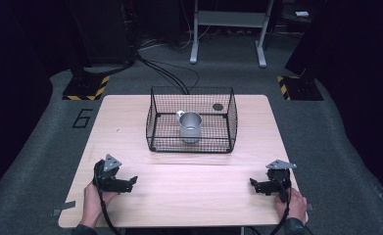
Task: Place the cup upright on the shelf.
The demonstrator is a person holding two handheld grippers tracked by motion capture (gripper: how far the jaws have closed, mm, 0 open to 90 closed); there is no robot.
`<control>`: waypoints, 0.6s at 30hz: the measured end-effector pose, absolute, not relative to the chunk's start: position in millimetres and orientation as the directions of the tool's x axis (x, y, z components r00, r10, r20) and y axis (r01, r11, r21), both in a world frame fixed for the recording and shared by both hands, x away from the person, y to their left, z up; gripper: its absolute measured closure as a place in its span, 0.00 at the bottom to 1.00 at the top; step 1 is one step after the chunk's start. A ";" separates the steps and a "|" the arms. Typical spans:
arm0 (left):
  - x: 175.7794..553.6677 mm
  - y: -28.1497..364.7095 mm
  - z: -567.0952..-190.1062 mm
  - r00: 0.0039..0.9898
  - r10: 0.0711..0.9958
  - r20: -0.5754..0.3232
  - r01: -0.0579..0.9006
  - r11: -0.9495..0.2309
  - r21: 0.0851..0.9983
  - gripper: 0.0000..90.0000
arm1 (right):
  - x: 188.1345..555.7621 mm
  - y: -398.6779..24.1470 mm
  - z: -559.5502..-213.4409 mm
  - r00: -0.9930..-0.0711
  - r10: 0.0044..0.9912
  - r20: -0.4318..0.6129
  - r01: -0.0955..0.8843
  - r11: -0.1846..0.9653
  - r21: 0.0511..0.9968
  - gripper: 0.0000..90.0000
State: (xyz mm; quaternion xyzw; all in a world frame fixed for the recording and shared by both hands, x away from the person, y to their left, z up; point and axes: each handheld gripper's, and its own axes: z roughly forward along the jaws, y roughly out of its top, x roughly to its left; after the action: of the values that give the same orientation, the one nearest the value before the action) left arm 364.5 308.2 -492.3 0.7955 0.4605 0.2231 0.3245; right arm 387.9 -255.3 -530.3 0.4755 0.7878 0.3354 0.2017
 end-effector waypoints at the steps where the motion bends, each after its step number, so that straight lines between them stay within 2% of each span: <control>1: 365.3 311.3 -497.9 0.463 0.885 0.047 0.602 -0.353 0.716 0.00 | 387.9 -255.3 -530.3 -0.466 0.885 0.002 0.614 0.322 0.720 0.00; 9: 372.2 335.4 -528.6 0.395 0.919 0.002 0.663 -0.287 0.692 0.00 | 387.8 -255.3 -530.3 -0.466 0.885 0.001 0.614 0.323 0.720 0.00; 13: 370.5 339.3 -532.6 0.369 0.930 0.002 0.637 -0.254 0.727 0.00 | 387.9 -255.3 -530.3 -0.466 0.885 0.001 0.614 0.323 0.720 0.00; 18: 371.3 339.4 -532.9 0.366 0.931 0.003 0.635 -0.252 0.730 0.00 | 387.9 -255.3 -530.3 -0.466 0.885 0.001 0.614 0.323 0.720 0.00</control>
State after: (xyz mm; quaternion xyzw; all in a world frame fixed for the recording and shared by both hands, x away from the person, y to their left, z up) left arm 371.3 339.4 -532.9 0.7585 0.5159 0.2254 0.3282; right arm 387.9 -255.3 -530.3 0.4755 0.7879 0.3354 0.2016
